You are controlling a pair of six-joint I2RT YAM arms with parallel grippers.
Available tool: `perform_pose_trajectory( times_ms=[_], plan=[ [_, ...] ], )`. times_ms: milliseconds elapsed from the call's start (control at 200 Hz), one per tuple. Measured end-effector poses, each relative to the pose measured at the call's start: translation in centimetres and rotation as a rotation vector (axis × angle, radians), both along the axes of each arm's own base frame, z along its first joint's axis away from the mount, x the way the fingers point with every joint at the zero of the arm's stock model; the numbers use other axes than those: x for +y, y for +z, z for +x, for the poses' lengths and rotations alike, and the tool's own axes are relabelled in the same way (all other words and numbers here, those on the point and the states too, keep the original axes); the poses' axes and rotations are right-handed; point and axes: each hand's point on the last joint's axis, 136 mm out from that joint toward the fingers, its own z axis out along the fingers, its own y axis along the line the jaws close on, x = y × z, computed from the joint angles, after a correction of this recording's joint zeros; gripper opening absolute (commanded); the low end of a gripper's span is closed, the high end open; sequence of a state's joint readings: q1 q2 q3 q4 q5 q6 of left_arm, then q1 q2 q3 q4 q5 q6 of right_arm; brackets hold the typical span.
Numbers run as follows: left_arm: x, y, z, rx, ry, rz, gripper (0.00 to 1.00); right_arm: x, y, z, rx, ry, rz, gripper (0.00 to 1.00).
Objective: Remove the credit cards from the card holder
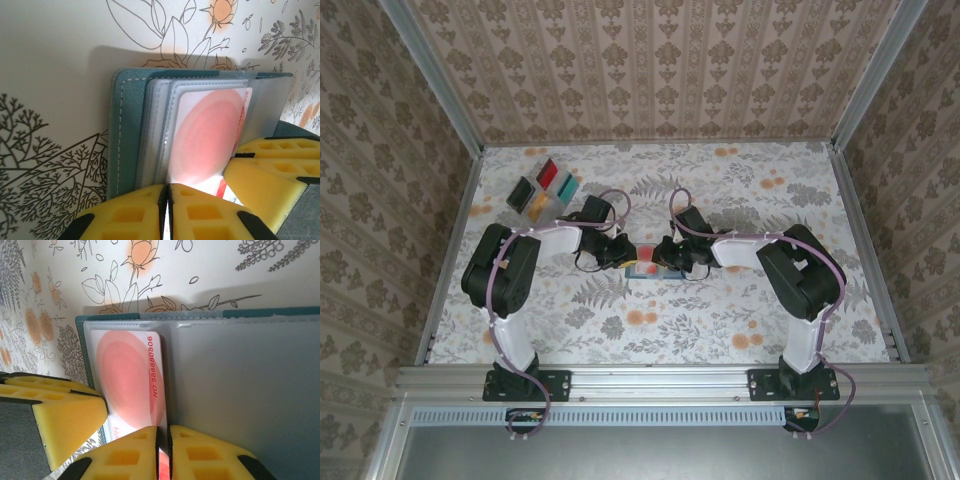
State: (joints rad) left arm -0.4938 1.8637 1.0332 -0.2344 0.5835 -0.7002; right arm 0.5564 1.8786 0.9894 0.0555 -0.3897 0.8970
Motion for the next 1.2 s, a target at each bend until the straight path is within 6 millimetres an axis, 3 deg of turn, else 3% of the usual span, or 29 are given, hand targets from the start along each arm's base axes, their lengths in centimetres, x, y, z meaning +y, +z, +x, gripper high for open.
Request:
perform_pose_trajectory(
  times_ms=[200,510,630,735,950,1075,1200],
  plan=[
    [0.0,0.1,0.1,0.002,-0.001,-0.011,0.23,-0.6,0.6,-0.3,-0.017,-0.008,0.014,0.01],
    [-0.2,1.0,0.1,-0.025,-0.021,-0.026,0.37,-3.8,2.9,-1.6,-0.049,-0.068,-0.009,0.0],
    [0.1,1.6,0.1,-0.046,-0.025,-0.01,0.5,-4.6,4.7,-1.9,-0.065,-0.09,-0.007,0.0],
    [0.4,3.2,0.4,-0.097,-0.025,-0.003,0.57,-5.0,6.5,-2.2,-0.08,-0.114,0.004,0.0],
    [0.7,8.8,1.2,-0.301,-0.055,-0.03,0.66,-5.9,9.4,-2.0,-0.072,-0.189,0.045,0.0],
    [0.6,10.4,1.2,-0.44,-0.119,-0.001,0.76,-6.3,10.1,-1.6,-0.047,-0.241,0.08,0.0],
    [-0.2,11.3,-0.1,-0.591,-0.217,0.031,0.85,-6.8,10.2,-1.2,-0.008,-0.298,0.107,0.0]
  ],
)
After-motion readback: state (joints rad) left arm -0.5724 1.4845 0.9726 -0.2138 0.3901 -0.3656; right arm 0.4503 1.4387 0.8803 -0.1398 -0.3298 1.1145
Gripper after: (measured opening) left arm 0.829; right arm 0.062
